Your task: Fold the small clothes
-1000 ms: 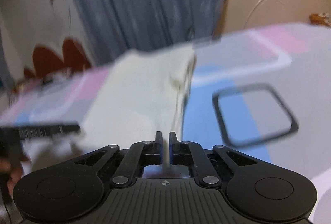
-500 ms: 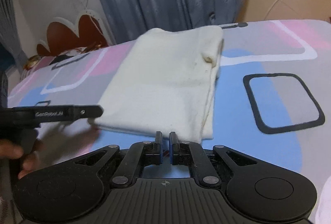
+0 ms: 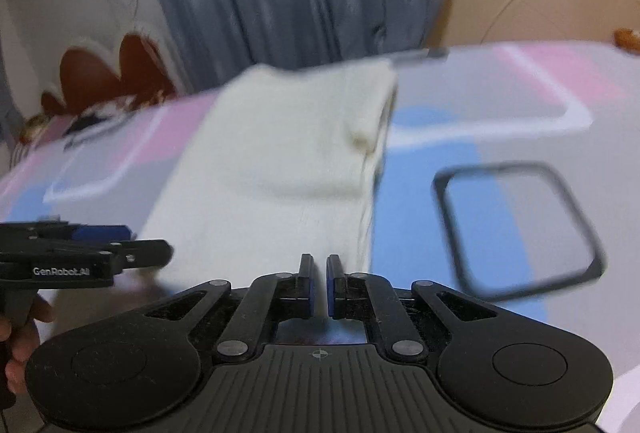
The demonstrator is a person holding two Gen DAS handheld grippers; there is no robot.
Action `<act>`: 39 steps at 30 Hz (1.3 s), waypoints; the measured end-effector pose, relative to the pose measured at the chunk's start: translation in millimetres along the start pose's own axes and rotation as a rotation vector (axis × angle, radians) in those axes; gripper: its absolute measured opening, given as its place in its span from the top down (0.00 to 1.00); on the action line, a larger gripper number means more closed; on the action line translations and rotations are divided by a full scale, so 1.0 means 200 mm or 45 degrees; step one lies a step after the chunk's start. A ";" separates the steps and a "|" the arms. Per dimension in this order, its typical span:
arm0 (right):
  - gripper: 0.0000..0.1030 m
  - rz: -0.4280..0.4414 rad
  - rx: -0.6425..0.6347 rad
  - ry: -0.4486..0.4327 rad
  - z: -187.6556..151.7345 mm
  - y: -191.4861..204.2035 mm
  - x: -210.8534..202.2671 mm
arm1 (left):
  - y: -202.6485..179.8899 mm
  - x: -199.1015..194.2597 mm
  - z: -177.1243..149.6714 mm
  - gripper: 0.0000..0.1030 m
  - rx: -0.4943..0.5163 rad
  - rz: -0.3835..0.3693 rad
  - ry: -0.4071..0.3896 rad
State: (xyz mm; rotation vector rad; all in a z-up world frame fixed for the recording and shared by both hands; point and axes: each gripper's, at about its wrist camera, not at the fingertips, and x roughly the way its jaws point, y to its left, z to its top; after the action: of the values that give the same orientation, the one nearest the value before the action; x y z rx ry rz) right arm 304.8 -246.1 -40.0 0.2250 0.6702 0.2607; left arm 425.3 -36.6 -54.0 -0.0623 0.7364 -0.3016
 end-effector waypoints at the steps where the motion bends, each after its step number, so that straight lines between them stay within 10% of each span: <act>1: 0.95 -0.005 0.004 -0.050 0.05 -0.01 -0.01 | -0.01 0.02 0.05 0.31 -0.003 -0.002 -0.016; 5: 0.95 -0.026 -0.017 -0.110 0.23 0.01 0.14 | -0.06 0.22 0.20 0.29 0.057 0.039 0.012; 10: 0.95 -0.067 -0.107 0.108 0.21 0.02 0.40 | -0.05 0.42 0.13 0.17 0.085 0.097 0.144; 15: 0.93 -0.084 -0.138 -0.077 0.22 0.04 0.24 | -0.07 0.39 0.13 0.22 0.107 0.109 0.114; 17: 0.53 -0.102 -0.136 0.004 0.20 0.04 0.31 | -0.09 0.41 0.14 0.22 0.103 0.108 0.119; 19: 0.42 -0.129 -0.177 0.056 0.16 0.04 0.36 | -0.08 0.41 0.12 0.21 0.107 0.111 0.121; 39: 0.48 0.087 0.296 -0.014 0.20 -0.23 0.28 | -0.09 0.35 0.16 0.19 0.136 0.129 0.087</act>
State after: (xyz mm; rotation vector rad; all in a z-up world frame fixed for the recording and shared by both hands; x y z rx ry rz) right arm 380.3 -276.0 -55.3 0.4719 0.6829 0.2469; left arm 491.5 -76.3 -73.9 0.0871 0.7876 -0.2469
